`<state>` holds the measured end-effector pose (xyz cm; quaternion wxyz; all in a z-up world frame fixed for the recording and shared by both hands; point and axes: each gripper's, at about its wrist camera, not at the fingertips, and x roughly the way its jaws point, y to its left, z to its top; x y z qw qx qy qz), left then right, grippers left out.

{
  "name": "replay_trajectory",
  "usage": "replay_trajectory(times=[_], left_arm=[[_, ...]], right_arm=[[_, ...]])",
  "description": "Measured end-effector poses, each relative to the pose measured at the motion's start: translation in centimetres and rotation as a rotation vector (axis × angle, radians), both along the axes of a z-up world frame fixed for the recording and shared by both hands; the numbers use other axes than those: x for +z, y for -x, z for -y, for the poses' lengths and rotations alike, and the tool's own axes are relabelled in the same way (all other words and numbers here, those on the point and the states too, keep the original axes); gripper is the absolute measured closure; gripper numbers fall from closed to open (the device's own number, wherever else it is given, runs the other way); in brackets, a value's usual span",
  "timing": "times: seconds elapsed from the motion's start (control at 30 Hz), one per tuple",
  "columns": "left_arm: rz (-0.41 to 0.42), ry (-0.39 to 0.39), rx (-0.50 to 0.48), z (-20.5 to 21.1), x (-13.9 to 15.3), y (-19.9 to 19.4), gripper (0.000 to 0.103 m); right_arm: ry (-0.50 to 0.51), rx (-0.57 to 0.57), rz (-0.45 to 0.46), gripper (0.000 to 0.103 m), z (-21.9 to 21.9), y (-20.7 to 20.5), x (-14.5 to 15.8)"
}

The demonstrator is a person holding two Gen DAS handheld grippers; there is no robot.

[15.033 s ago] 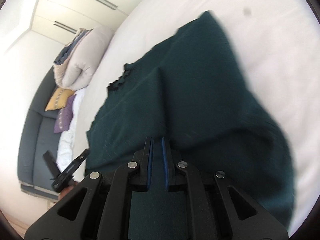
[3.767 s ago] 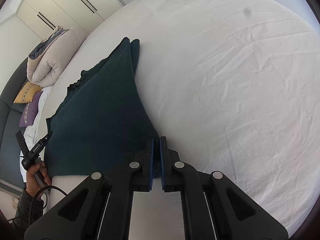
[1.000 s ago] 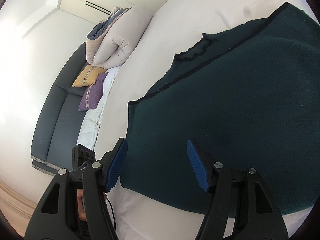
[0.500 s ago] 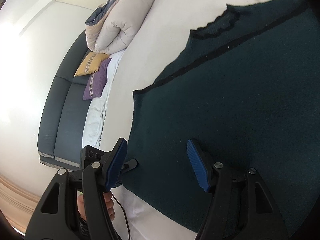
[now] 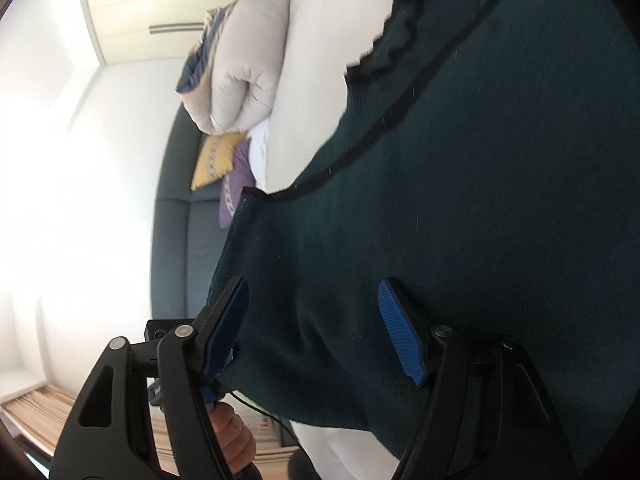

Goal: Fold small clothes

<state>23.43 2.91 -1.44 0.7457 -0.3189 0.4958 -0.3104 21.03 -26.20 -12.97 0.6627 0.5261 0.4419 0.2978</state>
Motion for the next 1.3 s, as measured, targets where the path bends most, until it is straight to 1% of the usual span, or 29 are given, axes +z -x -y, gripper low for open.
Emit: replay_trajectory(times=[0.07, 0.13, 0.17, 0.2, 0.23, 0.3, 0.37, 0.47, 0.53, 0.63, 0.67, 0.73, 0.77, 0.8, 0.83, 0.9, 0.93, 1.03, 1.13, 1.3], left_arm=[[0.027, -0.036, -0.045, 3.4, 0.5, -0.1, 0.094], [0.025, -0.05, -0.084, 6.5, -0.1, -0.3, 0.094], [0.015, -0.05, -0.101, 7.9, -0.8, -0.3, 0.094], [-0.001, -0.05, -0.112, 9.1, -1.7, -0.4, 0.094], [-0.012, -0.062, -0.119, 10.1, -2.7, -0.4, 0.094], [-0.031, -0.098, -0.133, 12.0, -4.3, -0.1, 0.095], [-0.032, -0.136, -0.151, 13.7, -5.4, 0.3, 0.094], [0.001, -0.209, -0.17, 15.7, -5.5, 1.0, 0.094], [0.022, -0.242, -0.169, 16.3, -5.2, 1.3, 0.094], [0.04, -0.264, -0.172, 16.4, -4.8, 1.8, 0.094], [0.046, -0.271, -0.172, 16.6, -4.6, 2.0, 0.094], [0.051, -0.279, -0.173, 16.8, -4.4, 2.2, 0.094], [0.053, -0.284, -0.172, 17.0, -4.3, 2.5, 0.094], [0.056, -0.289, -0.172, 17.4, -4.1, 2.5, 0.094], [0.06, -0.294, -0.172, 17.6, -3.9, 2.7, 0.094], [0.07, -0.302, -0.182, 18.4, -3.5, 2.9, 0.094], [0.078, -0.307, -0.188, 19.0, -3.2, 3.1, 0.094], [0.11, -0.318, -0.212, 20.5, -2.5, 3.8, 0.094], [0.144, -0.343, -0.246, 21.8, -2.3, 4.1, 0.094], [0.162, -0.339, -0.286, 24.5, -2.6, 4.6, 0.094]], right_arm=[[-0.043, -0.011, 0.003, 0.032, 1.7, -0.2, 0.1], [-0.11, -0.024, 0.002, 0.032, 3.8, -0.5, -0.1], [-0.145, -0.038, 0.01, 0.032, 4.8, -0.4, -0.2], [-0.175, -0.058, 0.018, 0.029, 6.0, -0.4, -0.3], [-0.193, -0.079, 0.022, 0.025, 7.1, -0.2, -0.4], [-0.213, -0.108, 0.031, 0.021, 8.9, 0.1, -0.5], [-0.19, -0.097, 0.035, 0.021, 9.5, 0.0, -0.2], [-0.132, -0.062, 0.027, 0.021, 9.5, -0.6, 0.1], [-0.057, -0.046, 0.026, 0.021, 8.9, -1.2, 0.6], [0.037, -0.038, 0.024, 0.022, 8.4, -2.5, 1.5], [0.058, -0.041, 0.018, 0.024, 8.1, -2.4, 1.4], [0.09, -0.05, 0.009, 0.036, 8.2, -3.3, 1.5], [0.106, -0.055, 0.005, 0.041, 8.3, -3.7, 1.5], [0.125, -0.058, 0.0, 0.051, 8.5, -4.0, 1.4], [0.152, -0.056, -0.003, 0.067, 8.6, -4.3, 1.4], [0.235, -0.052, 0.002, 0.082, 8.6, -4.8, 1.5], [0.266, -0.053, 0.004, 0.087, 8.9, -4.6, 1.5], [0.32, -0.062, 0.008, 0.089, 10.6, -4.3, 2.1], [0.38, -0.054, 0.01, 0.09, 12.8, -3.9, 3.3], [0.453, -0.038, -0.01, 0.09, 17.5, -2.7, 4.6]])
